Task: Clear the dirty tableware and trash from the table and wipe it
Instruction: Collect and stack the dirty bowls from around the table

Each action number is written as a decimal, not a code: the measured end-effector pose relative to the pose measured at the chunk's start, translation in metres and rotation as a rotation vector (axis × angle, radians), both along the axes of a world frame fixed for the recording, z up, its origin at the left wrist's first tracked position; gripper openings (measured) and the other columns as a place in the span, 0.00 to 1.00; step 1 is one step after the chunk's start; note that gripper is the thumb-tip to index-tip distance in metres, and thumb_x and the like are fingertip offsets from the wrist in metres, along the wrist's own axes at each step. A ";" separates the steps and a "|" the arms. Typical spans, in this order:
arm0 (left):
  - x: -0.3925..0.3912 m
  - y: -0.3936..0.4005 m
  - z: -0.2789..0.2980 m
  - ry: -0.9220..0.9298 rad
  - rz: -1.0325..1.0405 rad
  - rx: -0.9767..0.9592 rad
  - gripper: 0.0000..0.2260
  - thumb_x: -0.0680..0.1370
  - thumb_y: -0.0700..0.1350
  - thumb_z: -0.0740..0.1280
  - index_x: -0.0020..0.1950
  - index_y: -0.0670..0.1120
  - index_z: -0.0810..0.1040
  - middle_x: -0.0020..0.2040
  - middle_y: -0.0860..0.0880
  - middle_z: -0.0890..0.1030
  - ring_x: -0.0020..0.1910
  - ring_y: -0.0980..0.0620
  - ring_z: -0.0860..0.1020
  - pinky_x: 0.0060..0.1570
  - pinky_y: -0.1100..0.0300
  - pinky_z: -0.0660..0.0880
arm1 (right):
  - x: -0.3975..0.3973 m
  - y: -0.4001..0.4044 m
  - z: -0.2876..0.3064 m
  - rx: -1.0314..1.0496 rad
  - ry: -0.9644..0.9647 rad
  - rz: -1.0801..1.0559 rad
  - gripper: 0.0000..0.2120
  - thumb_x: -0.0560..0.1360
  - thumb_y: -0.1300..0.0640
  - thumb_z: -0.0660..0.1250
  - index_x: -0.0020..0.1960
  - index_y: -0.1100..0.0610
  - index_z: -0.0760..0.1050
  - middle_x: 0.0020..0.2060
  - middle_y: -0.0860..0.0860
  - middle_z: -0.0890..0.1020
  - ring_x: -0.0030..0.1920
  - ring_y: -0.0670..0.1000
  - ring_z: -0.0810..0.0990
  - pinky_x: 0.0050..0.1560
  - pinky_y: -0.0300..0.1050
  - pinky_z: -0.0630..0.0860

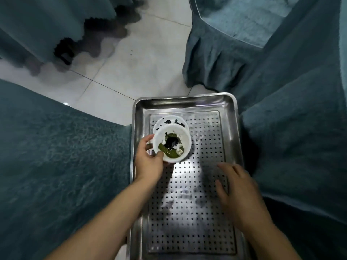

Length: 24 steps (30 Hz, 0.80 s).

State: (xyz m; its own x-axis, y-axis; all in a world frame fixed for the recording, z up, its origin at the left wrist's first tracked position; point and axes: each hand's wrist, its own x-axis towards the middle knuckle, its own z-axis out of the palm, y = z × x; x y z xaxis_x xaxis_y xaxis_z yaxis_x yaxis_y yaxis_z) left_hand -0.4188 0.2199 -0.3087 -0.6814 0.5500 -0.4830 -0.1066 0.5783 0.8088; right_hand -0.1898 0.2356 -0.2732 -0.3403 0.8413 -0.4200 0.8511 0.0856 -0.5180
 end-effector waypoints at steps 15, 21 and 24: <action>-0.033 0.044 -0.056 0.026 -0.006 -0.097 0.24 0.78 0.30 0.67 0.65 0.55 0.71 0.53 0.59 0.76 0.58 0.44 0.80 0.51 0.41 0.82 | -0.012 -0.003 -0.015 -0.094 0.022 0.002 0.24 0.79 0.49 0.63 0.74 0.42 0.66 0.69 0.40 0.70 0.66 0.45 0.70 0.68 0.44 0.68; -0.034 0.037 -0.045 0.070 -0.078 -0.111 0.21 0.78 0.37 0.71 0.66 0.55 0.71 0.61 0.49 0.78 0.56 0.47 0.80 0.52 0.43 0.83 | -0.010 -0.001 -0.008 -0.047 0.051 0.007 0.20 0.81 0.47 0.60 0.71 0.37 0.62 0.64 0.34 0.67 0.60 0.37 0.64 0.66 0.41 0.67; -0.032 0.026 -0.026 0.288 -0.295 -0.182 0.26 0.78 0.43 0.72 0.74 0.53 0.67 0.69 0.48 0.71 0.58 0.53 0.76 0.65 0.50 0.74 | -0.009 0.001 0.000 -0.016 0.048 -0.003 0.20 0.80 0.48 0.62 0.70 0.38 0.63 0.63 0.35 0.68 0.60 0.39 0.67 0.65 0.41 0.68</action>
State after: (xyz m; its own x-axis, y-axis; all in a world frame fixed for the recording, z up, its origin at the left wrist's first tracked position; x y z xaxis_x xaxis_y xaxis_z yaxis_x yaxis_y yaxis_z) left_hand -0.4504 0.2456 -0.3350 -0.6294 0.6641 -0.4035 0.2988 0.6862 0.6633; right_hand -0.1991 0.2367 -0.2732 -0.3579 0.8355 -0.4168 0.8256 0.0746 -0.5593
